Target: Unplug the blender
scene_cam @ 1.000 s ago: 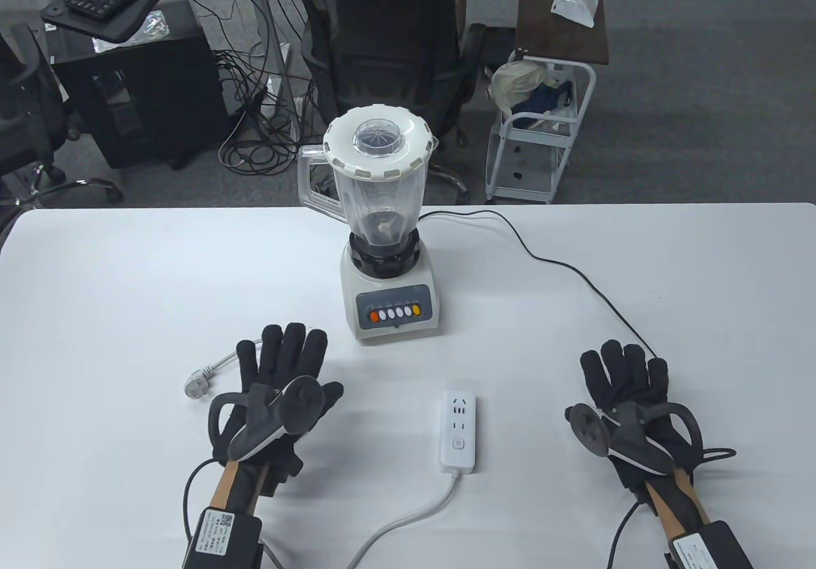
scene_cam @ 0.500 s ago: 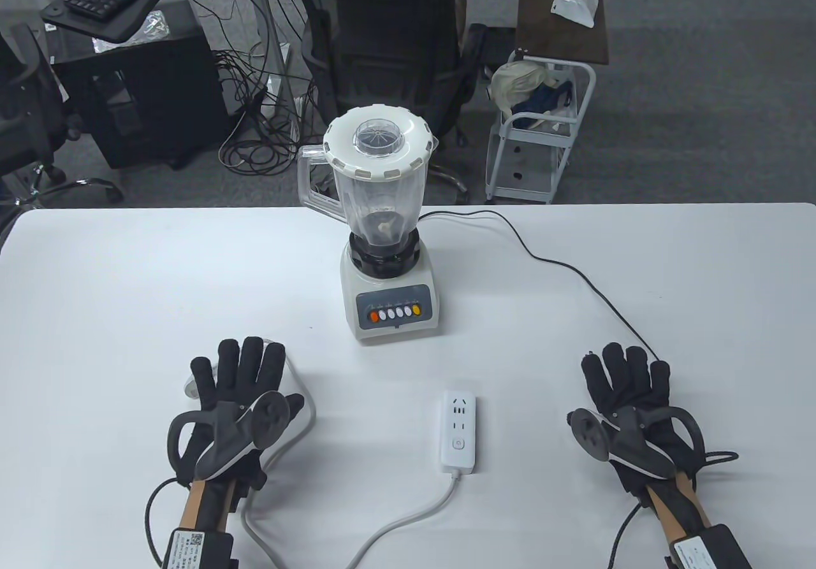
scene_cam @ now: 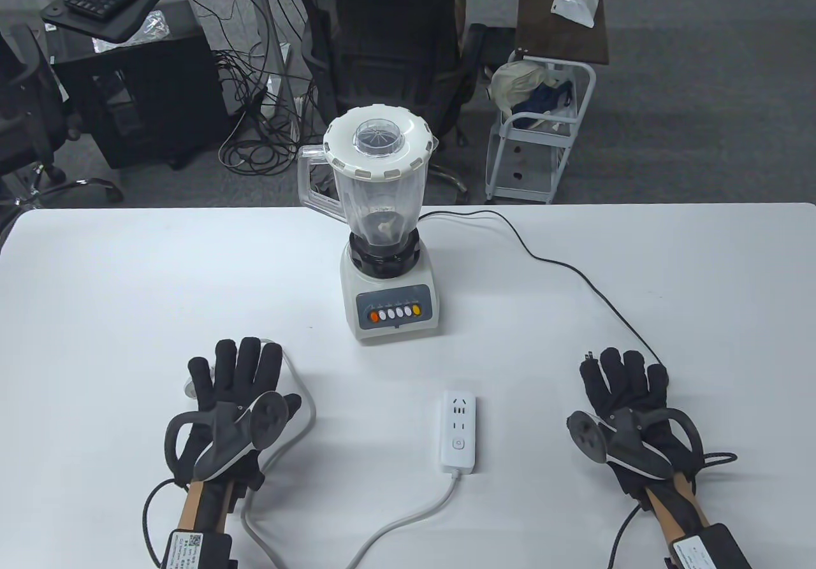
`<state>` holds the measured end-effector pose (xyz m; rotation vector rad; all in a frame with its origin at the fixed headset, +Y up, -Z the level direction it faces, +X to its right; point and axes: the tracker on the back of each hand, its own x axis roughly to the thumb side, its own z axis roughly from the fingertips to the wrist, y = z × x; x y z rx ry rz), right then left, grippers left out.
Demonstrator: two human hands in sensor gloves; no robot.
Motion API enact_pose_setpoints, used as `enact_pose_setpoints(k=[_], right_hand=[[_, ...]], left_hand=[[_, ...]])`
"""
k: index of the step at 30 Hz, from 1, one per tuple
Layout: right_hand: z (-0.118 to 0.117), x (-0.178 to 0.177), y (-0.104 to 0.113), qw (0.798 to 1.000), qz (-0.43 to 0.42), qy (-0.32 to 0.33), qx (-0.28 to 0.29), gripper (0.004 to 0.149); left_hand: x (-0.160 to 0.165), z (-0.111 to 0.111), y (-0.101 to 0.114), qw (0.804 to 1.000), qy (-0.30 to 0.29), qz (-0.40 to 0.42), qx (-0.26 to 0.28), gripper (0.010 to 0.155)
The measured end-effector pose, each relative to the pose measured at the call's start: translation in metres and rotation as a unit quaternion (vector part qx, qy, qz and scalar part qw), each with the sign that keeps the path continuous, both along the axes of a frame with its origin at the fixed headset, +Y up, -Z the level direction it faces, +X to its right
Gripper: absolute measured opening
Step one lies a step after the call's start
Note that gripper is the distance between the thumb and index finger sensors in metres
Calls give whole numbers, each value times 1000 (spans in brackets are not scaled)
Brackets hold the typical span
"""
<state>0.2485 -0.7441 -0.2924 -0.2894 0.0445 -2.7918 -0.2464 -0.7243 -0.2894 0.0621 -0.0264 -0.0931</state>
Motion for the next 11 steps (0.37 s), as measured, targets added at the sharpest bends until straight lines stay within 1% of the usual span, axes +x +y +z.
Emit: enact_pose_setpoints(k=[11], right_hand=[[2,-4,-4,1000,11,6,-9,85]], left_hand=[[-2,0,0,1000,4,-1,0,84]])
